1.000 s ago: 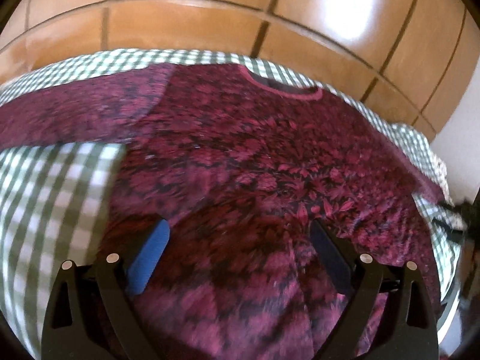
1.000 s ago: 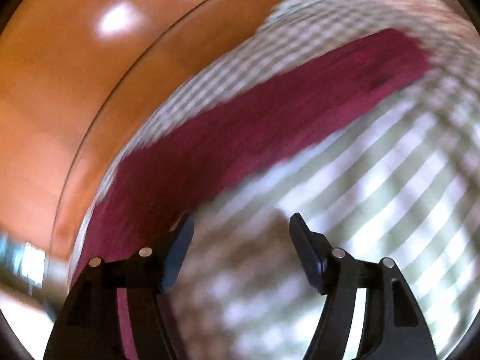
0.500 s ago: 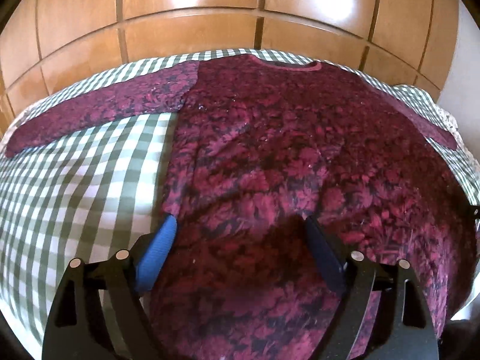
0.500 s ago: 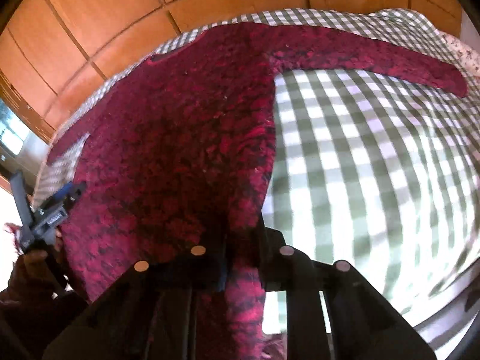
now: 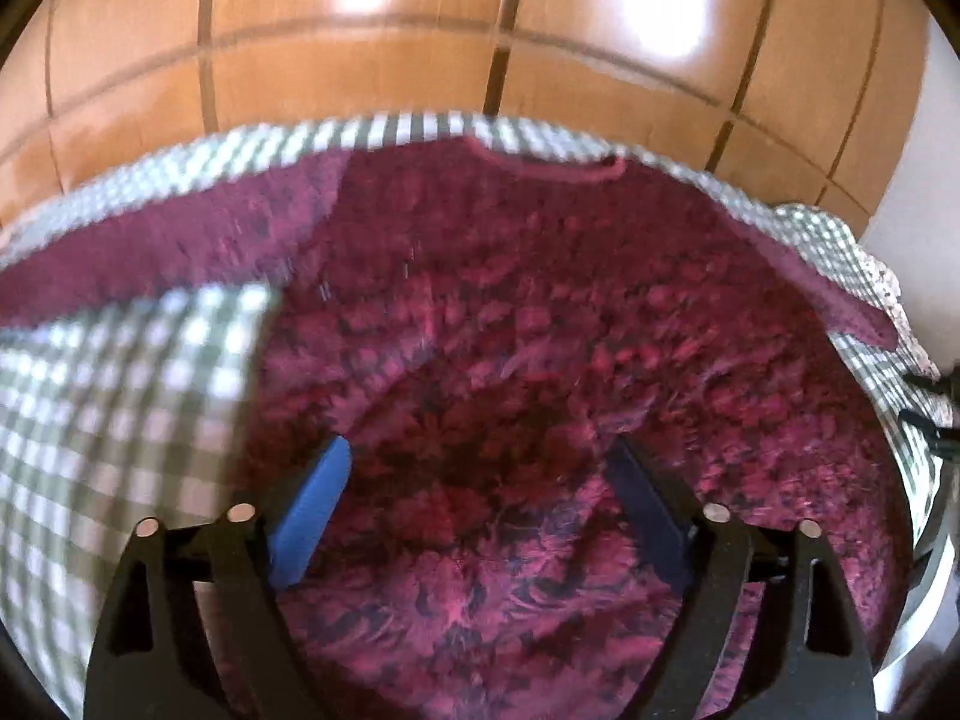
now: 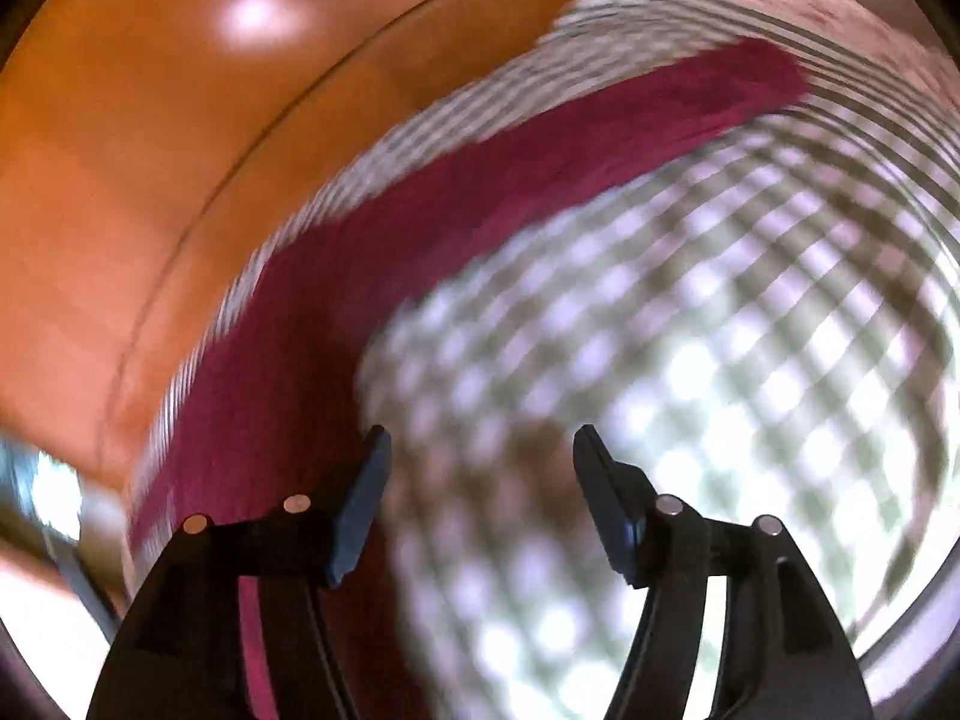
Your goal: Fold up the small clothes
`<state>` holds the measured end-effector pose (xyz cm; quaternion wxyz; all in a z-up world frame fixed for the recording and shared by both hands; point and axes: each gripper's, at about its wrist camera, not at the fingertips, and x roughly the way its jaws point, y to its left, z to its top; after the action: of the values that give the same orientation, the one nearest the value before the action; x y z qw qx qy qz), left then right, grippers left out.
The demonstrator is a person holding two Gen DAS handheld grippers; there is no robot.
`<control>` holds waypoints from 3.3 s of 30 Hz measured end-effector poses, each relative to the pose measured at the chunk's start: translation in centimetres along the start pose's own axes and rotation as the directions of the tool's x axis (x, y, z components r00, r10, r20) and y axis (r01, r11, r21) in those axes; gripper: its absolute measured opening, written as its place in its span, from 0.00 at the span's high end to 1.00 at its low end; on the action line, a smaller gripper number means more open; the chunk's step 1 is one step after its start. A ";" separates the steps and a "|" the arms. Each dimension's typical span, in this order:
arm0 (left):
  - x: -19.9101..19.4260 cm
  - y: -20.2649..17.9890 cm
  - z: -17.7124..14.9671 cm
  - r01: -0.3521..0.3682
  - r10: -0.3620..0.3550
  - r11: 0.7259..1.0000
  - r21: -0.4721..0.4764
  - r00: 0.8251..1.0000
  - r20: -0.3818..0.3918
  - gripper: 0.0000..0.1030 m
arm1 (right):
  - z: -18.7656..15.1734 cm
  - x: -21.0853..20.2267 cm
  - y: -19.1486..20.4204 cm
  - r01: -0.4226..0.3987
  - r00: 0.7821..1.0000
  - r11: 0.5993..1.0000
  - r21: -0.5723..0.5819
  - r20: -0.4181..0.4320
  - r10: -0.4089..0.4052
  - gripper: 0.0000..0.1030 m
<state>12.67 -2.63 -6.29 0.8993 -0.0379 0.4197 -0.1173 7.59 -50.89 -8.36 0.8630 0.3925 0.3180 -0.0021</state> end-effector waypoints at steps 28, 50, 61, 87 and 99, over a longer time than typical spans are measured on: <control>1.1 -0.1 -0.9 0.034 -0.034 0.999 0.020 0.999 0.013 0.04 | 5.5 8.8 18.1 -0.019 0.995 0.935 -0.355 0.086 0.052 0.88; 2.3 4.7 6.6 0.255 -0.283 0.903 -0.345 0.958 -0.035 0.04 | -8.6 8.9 21.7 -0.241 0.967 0.821 -0.517 -0.195 0.161 0.08; 10.3 2.2 13.3 0.238 -0.317 0.885 -0.401 0.937 -0.144 0.29 | -2.7 4.9 11.9 -0.369 0.927 0.925 -0.093 -0.104 0.359 0.04; 7.0 10.2 10.7 0.043 -0.061 0.949 -0.313 0.997 -0.047 0.90 | -4.1 14.6 20.8 -0.055 0.995 0.879 -0.474 -0.104 0.006 0.30; -0.1 16.6 9.6 0.078 -0.022 0.879 -0.471 0.992 0.122 0.48 | -6.2 12.0 23.1 -0.013 1.000 0.843 -0.538 -0.026 -0.001 0.12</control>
<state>22.87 13.21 -2.80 0.8814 -0.2745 0.3832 -0.0317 19.59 -27.71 -2.37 0.9344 0.1357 0.3155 0.0947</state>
